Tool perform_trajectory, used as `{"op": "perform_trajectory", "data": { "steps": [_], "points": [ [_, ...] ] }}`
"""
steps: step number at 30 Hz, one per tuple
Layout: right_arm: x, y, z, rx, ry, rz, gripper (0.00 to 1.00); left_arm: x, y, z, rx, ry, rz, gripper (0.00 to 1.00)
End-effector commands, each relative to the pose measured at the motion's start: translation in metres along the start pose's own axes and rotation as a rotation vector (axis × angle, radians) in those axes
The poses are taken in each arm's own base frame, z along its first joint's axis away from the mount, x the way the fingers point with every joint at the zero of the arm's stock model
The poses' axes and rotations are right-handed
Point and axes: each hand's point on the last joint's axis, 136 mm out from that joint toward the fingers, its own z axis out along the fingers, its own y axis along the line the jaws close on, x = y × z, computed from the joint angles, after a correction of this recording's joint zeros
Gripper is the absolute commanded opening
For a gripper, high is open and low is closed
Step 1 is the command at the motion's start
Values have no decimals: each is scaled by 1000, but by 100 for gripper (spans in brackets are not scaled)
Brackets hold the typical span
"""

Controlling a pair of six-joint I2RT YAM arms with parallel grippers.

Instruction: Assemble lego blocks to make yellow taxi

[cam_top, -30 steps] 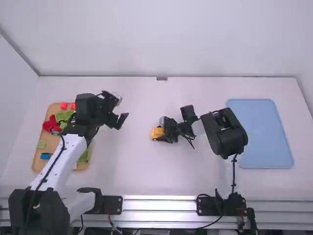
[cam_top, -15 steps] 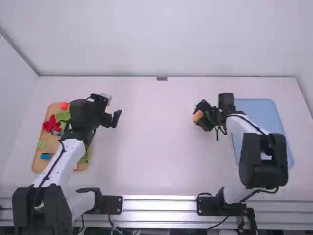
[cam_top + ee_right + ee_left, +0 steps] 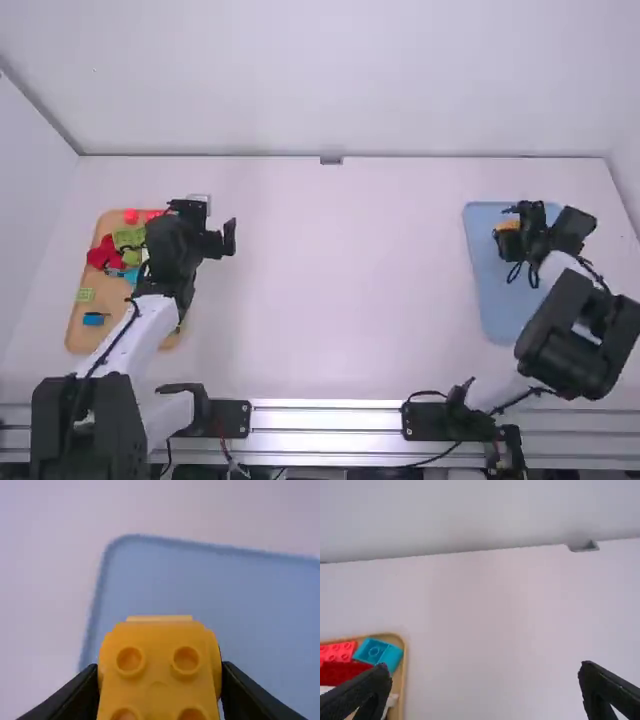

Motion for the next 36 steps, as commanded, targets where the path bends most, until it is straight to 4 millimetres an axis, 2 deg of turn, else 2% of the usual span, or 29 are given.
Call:
{"op": "perform_trajectory", "data": {
  "steps": [1,2,5,6,8,9,14,19,24,28,34,36],
  "points": [
    [15,-1,15,-35,21,142,41,0,6,-2,-23,-5,-36,99],
    [27,-8,20,-26,38,186,40,1,6,-2,-24,-4,-69,99],
    [37,-12,25,-9,63,226,44,2,6,-2,-24,4,-78,99],
    [39,-14,25,3,73,242,56,3,9,-2,-42,5,-79,99],
    [41,-14,26,18,84,254,75,3,14,-2,-70,6,-92,99],
    [39,-16,25,34,88,253,98,3,18,-2,-94,5,-113,99],
    [29,-13,10,69,113,233,98,3,20,-3,-107,45,-156,99],
    [-11,9,-11,41,75,170,99,-5,19,-7,-103,113,-151,99],
    [-53,45,-38,5,1,80,98,-21,5,-17,-61,160,-148,99],
    [-90,82,-60,-11,-82,-23,99,-45,1,-32,-52,140,-141,99],
    [-126,119,-91,33,-173,-135,99,-81,4,-55,-64,42,-133,99],
    [-129,124,-95,43,-191,-134,97,-82,0,-58,-65,25,-108,97]
  ]
}}
